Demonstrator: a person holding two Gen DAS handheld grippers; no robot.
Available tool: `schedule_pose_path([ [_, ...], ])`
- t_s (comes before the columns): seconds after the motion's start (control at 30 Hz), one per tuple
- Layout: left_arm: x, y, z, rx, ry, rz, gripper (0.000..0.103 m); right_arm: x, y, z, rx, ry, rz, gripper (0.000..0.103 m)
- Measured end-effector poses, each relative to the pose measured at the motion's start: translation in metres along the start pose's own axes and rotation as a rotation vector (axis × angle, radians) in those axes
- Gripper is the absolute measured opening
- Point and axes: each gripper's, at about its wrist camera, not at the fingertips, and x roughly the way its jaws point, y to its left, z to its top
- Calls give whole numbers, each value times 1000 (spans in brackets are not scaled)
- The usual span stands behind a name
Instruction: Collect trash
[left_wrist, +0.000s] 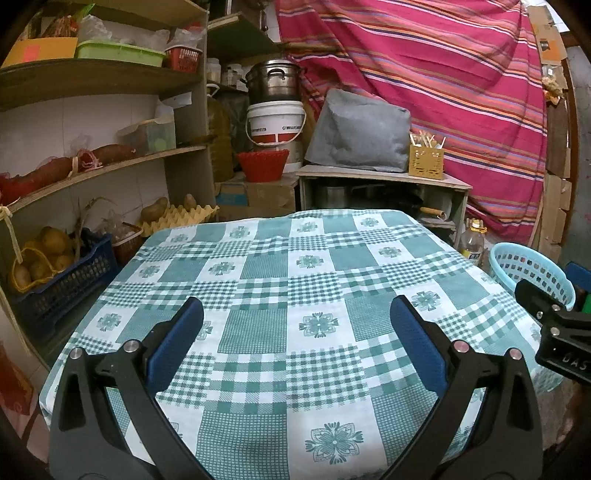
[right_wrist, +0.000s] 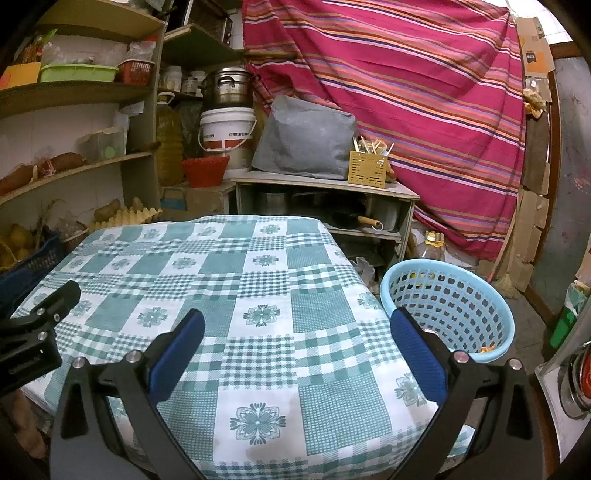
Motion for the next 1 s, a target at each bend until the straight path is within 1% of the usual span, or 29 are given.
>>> schedule_pose_path([
  [1.0, -8, -5, 5, -5, -18, -8, 98, 1, -1, 0, 0, 1, 2, 98],
])
